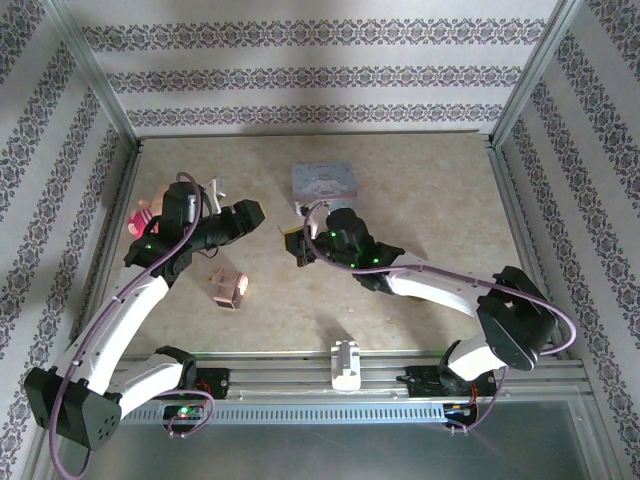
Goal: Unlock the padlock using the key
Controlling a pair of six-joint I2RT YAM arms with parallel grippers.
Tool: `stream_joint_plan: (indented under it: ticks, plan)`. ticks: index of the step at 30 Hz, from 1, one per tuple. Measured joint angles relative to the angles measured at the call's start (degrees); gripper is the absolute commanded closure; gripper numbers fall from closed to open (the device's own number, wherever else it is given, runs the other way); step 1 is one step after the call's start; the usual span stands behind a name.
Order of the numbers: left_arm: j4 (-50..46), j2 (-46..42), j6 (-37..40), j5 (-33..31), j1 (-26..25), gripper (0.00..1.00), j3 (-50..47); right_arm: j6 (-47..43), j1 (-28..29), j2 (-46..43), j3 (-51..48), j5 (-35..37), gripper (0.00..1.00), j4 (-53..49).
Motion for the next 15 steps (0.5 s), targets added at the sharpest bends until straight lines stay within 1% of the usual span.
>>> stream_joint_plan:
  ticks: [5,8,15]
  plan:
    - [9.7,0.6,-1.2,6.4,0.0,0.44,-4.9,7.6,-4.2,-4.7,-6.5,-7.1,1.0,7.1]
    - [14.5,1.5,-1.9,9.6,-0.1,0.45,-5.7,11.4,-6.2,-7.0,-9.2,-9.6,1.0,10.4]
    - [21.7,4.2,-2.0,14.6,-1.4,0.47,-5.7,17.2,-7.0,-11.0,-11.0,-13.5,1.0,14.3]
